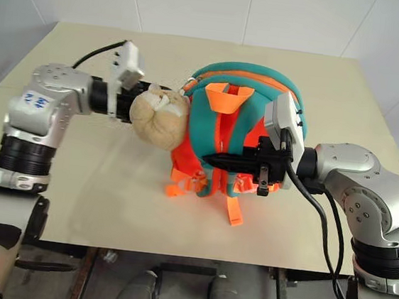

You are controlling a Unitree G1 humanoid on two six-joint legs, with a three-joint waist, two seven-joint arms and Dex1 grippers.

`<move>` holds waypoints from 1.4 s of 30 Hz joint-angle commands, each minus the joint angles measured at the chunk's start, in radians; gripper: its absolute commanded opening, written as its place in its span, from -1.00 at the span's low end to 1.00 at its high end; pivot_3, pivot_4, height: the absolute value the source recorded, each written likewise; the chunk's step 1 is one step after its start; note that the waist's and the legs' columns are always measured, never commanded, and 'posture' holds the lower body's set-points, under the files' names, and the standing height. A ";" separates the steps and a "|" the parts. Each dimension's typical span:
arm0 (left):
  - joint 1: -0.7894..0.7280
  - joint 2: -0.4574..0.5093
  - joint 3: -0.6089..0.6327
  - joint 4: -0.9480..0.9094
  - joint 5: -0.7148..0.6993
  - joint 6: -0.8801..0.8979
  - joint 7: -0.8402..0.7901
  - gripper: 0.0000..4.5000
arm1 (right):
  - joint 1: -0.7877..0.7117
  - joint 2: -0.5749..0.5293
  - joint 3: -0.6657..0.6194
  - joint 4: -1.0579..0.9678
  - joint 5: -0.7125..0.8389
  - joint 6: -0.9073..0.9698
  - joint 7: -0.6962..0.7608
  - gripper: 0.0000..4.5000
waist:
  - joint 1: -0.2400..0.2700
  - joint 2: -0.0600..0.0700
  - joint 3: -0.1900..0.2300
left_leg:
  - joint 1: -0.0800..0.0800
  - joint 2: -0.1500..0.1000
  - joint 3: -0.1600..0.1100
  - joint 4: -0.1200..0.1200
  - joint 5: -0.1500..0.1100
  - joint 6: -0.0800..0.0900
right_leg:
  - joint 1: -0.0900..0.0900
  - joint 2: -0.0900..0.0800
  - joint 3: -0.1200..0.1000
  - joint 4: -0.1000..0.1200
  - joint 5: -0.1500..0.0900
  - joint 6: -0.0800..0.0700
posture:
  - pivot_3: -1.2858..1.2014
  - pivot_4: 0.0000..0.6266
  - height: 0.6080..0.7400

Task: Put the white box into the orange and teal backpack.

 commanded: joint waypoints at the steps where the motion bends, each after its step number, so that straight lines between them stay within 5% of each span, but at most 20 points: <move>1: 0.037 0.071 0.071 -0.120 -0.054 0.084 0.019 0.99 | -0.010 0.001 -0.018 -0.024 0.008 -0.019 -0.004 -1.00 | -0.002 0.000 0.000 | 0.000 0.000 0.000 0.000 0.000 0.000 | 0.000 0.000 0.000 0.000 0.000 0.000 | 0.03 -0.52 1.00; 8: 0.150 0.127 0.212 -0.380 -0.277 0.340 0.050 0.99 | -0.012 0.000 -0.014 -0.011 -0.003 -0.025 0.006 -1.00 | -0.003 0.000 0.000 | 0.000 0.000 -0.001 0.000 0.000 0.000 | 0.000 0.000 0.000 0.000 0.000 0.000 | 0.03 -0.52 1.00; 13: 0.190 0.082 0.222 -0.507 -0.358 0.349 0.111 0.99 | -0.023 0.009 0.001 0.008 -0.023 -0.039 0.021 -1.00 | -0.002 0.000 0.000 | 0.001 0.000 0.000 0.000 0.000 0.000 | 0.001 0.000 0.000 0.000 0.000 0.000 | 0.03 -0.52 1.00; 31: 0.164 0.017 0.209 -0.598 -0.580 0.416 0.260 0.99 | -0.016 0.023 0.007 0.010 -0.058 -0.051 0.034 -1.00 | -0.004 0.000 0.000 | 0.001 0.000 0.000 0.000 0.000 0.000 | 0.002 0.000 0.000 -0.001 0.000 0.000 | 0.03 -0.52 1.00; 37: 0.184 0.032 0.128 -0.583 -0.521 0.385 0.293 0.99 | -0.014 0.026 0.015 0.010 -0.067 -0.055 0.040 -1.00 | -0.003 0.000 0.000 | 0.001 0.000 0.000 0.000 0.000 0.000 | 0.002 0.000 0.000 -0.001 0.000 0.000 | 0.03 -0.52 1.00; 42: 0.162 0.021 0.114 -0.556 -0.523 0.399 0.329 0.46 | -0.014 0.028 0.017 0.010 -0.072 -0.055 0.045 -1.00 | -0.003 0.000 0.000 | 0.001 0.000 0.000 0.000 0.000 0.000 | 0.002 0.000 0.000 -0.002 0.000 0.000 | 0.03 -0.52 1.00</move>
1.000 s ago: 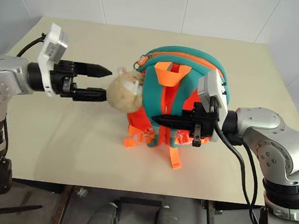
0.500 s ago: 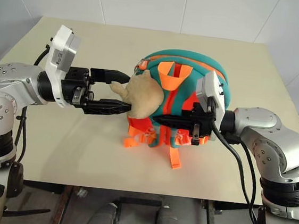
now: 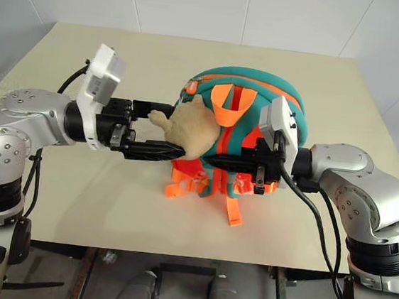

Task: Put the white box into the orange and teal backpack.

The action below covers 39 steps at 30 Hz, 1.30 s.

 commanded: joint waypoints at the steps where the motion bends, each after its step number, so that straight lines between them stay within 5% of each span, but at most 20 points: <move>1: -0.029 -0.003 0.005 -0.002 -0.020 0.006 0.012 0.33 | -0.013 0.010 -0.012 -0.025 0.017 -0.031 0.015 -1.00 | 0.000 0.000 0.000 | 0.000 0.000 0.000 0.000 0.000 0.000 | 0.000 0.000 0.000 0.000 0.000 0.000 | 0.03 -0.52 1.00; 6: -0.046 0.022 0.021 0.017 -0.055 0.051 0.011 -0.28 | -0.005 0.017 -0.020 -0.032 0.021 -0.037 0.013 -1.00 | 0.000 0.000 0.000 | 0.000 0.000 0.000 0.000 0.000 0.000 | 0.000 0.000 0.000 0.000 0.000 0.000 | 0.03 -0.52 1.00; 9: -0.067 0.056 0.057 0.052 -0.087 0.090 0.004 -0.45 | 0.011 0.032 -0.036 -0.042 0.033 -0.050 0.008 -1.00 | -0.001 0.000 0.000 | 0.000 0.000 0.000 0.000 0.000 0.000 | 0.000 0.000 0.000 0.000 0.000 0.000 | 0.03 -0.52 1.00; 25: -0.043 0.301 -0.092 0.425 0.183 -0.081 -0.163 -0.46 | 0.054 0.049 -0.038 -0.086 0.061 -0.042 -0.046 -1.00 | -0.002 0.000 0.000 | 0.000 0.000 0.001 -0.003 0.000 0.000 | -0.001 0.000 0.000 -0.001 -0.001 -0.001 | 0.03 -0.52 1.00; 39: -0.161 0.140 -0.369 0.801 0.541 -0.405 -0.343 -0.46 | 0.088 0.066 -0.034 -0.127 0.102 -0.022 -0.103 -1.00 | 0.003 0.000 0.000 | 0.000 0.000 0.001 -0.003 0.000 0.000 | -0.001 0.000 0.000 -0.001 -0.001 -0.002 | 0.03 -0.52 1.00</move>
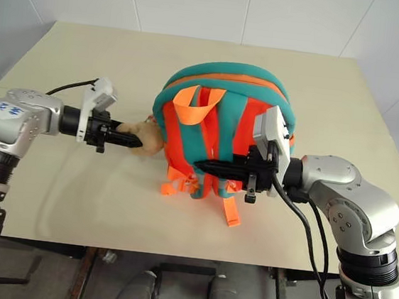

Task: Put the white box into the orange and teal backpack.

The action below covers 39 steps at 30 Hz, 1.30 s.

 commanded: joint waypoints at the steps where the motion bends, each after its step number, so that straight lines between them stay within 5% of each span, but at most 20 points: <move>1: -0.017 -0.027 -0.037 0.070 0.086 -0.061 -0.030 -0.46 | 0.008 0.005 -0.031 -0.054 0.043 -0.002 -0.019 -1.00 | -0.001 0.000 0.000 | 0.000 0.000 0.000 0.000 0.000 0.000 | 0.000 0.000 0.000 0.000 0.000 0.000 | 0.03 -0.52 1.00; 11: 0.023 -0.135 -0.090 0.129 0.220 -0.172 -0.073 -0.46 | 0.039 -0.001 -0.026 -0.091 0.070 0.005 -0.064 -1.00 | 0.005 0.000 0.000 | 0.000 0.000 0.000 0.000 0.000 0.000 | 0.000 0.000 0.000 0.000 0.000 0.000 | 0.03 -0.52 1.00; 17: 0.044 -0.172 0.065 0.077 0.119 -0.178 -0.093 -0.46 | 0.053 -0.054 -0.042 -0.102 0.070 0.034 -0.082 -1.00 | 0.022 0.000 0.000 | 0.000 0.000 0.000 0.001 0.000 0.000 | 0.001 0.000 0.000 0.000 0.000 0.000 | 0.03 -0.52 1.00; 27: 0.173 -0.062 0.281 -0.078 0.038 -0.139 -0.051 0.95 | 0.158 -0.298 -0.245 -0.131 0.111 0.115 -0.071 0.46 | 0.019 0.000 0.000 | 0.000 0.000 -0.001 0.000 -0.001 0.001 | 0.000 -0.001 -0.001 0.000 0.000 0.000 | 0.03 -0.52 1.00; 31: 0.236 -0.054 0.378 -0.102 -0.001 -0.219 -0.043 1.00 | 0.277 -0.423 -0.383 -0.097 0.048 0.109 -0.017 0.98 | 0.022 0.000 0.000 | 0.000 0.000 -0.001 0.000 -0.001 0.001 | 0.001 -0.001 -0.001 0.000 0.000 0.000 | 0.03 -0.52 1.00; 39: 0.287 -0.134 0.484 -0.057 -0.071 -0.453 -0.073 1.00 | 0.583 -0.567 -0.645 0.103 -0.208 -0.020 0.190 0.98 | 0.027 0.000 0.000 | 0.000 -0.001 0.002 0.001 -0.001 0.002 | 0.003 -0.002 -0.001 -0.006 0.001 0.001 | 0.03 -0.52 1.00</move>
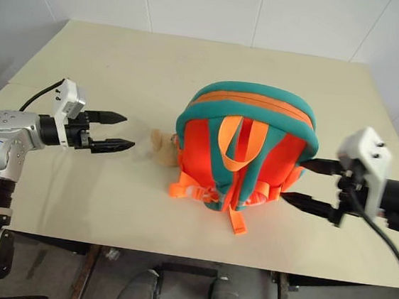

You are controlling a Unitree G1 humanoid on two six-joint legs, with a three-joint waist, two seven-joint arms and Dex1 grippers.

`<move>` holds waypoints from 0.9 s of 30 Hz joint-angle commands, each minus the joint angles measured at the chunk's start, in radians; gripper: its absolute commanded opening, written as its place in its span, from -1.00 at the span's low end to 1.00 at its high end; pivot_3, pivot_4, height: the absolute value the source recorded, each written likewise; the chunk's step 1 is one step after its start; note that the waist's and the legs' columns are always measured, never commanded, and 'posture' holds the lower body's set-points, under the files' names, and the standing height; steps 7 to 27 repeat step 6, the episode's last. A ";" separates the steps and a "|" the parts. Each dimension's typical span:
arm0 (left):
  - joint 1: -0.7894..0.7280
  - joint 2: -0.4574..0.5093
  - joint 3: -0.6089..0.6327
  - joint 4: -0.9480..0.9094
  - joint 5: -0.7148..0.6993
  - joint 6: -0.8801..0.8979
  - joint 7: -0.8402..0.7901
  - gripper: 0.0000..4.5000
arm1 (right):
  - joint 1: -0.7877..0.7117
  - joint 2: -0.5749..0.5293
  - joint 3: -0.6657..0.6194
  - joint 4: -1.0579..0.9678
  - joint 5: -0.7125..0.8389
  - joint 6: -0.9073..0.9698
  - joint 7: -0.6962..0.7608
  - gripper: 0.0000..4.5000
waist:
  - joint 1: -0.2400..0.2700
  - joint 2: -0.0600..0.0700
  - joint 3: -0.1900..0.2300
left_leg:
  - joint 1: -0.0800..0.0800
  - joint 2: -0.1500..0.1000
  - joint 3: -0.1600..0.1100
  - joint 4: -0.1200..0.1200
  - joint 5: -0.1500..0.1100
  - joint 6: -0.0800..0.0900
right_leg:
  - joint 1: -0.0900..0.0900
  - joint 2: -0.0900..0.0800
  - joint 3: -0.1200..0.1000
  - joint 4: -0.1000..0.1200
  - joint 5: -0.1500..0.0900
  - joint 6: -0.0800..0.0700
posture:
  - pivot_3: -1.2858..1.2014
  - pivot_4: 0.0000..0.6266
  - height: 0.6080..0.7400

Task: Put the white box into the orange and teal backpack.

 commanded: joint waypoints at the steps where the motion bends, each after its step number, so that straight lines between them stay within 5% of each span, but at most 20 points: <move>1: 0.004 -0.039 0.052 0.012 -0.070 -0.092 -0.038 1.00 | 0.033 0.021 -0.128 0.026 -0.046 -0.047 0.033 0.98 | -0.005 0.000 0.000 | 0.000 0.000 0.000 0.000 0.000 0.000 | 0.000 0.000 0.000 0.000 0.000 0.000 | 0.03 -0.52 1.00; 6: 0.027 -0.100 0.062 0.013 -0.118 -0.145 -0.069 1.00 | -0.006 0.133 -0.127 -0.004 -0.025 -0.063 -0.065 0.98 | -0.013 0.000 0.000 | 0.001 0.001 0.000 0.000 0.000 0.000 | 0.000 0.001 0.001 0.001 0.001 0.002 | 0.03 -0.52 1.00; 27: 0.027 -0.100 0.062 0.013 -0.118 -0.145 -0.069 1.00 | -0.006 0.133 -0.127 -0.004 -0.025 -0.063 -0.065 0.98 | -0.013 0.000 0.000 | 0.001 0.001 0.000 0.000 0.000 0.000 | 0.000 0.001 0.001 0.001 0.001 0.002 | 0.03 -0.52 1.00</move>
